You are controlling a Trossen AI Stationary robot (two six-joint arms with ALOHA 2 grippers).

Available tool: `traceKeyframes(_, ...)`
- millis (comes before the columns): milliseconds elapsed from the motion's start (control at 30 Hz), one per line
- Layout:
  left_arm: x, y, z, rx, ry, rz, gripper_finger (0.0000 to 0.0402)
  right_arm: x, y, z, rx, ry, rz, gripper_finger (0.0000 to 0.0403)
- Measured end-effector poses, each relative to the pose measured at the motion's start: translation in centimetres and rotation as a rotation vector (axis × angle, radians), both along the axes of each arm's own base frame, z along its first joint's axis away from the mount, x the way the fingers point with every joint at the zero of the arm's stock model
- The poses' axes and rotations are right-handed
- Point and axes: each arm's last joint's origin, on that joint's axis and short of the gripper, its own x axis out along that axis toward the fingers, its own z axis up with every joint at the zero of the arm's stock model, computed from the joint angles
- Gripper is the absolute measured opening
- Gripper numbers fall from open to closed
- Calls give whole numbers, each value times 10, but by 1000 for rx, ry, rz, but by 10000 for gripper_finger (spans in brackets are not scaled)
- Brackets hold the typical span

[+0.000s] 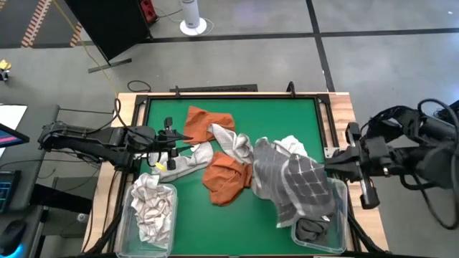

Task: Sort towels by color in basket
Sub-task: Put the gray squared towel into the right transparent bin

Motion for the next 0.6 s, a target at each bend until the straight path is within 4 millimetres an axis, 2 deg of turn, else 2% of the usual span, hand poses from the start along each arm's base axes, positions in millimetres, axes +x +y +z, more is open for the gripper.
traceKeyframes(100, 0, 0, 0, -1, -5, 0, 116, -1, -3, -14, 71, 93, -59, 16)
traceKeyframes(167, 0, 0, 1, -4, -13, 1, 116, 8, -2, -27, 94, 175, -125, 16)
traceKeyframes(267, 3, 0, 2, -19, -34, 5, 116, 36, 2, -46, 131, 303, -217, 16)
traceKeyframes(433, 19, -4, -4, -37, -21, -83, 116, 91, 6, -70, 62, 450, -242, 16)
traceKeyframes(600, 43, -10, -13, -2, -21, -197, 116, 125, 5, -90, 36, 552, -268, 16)
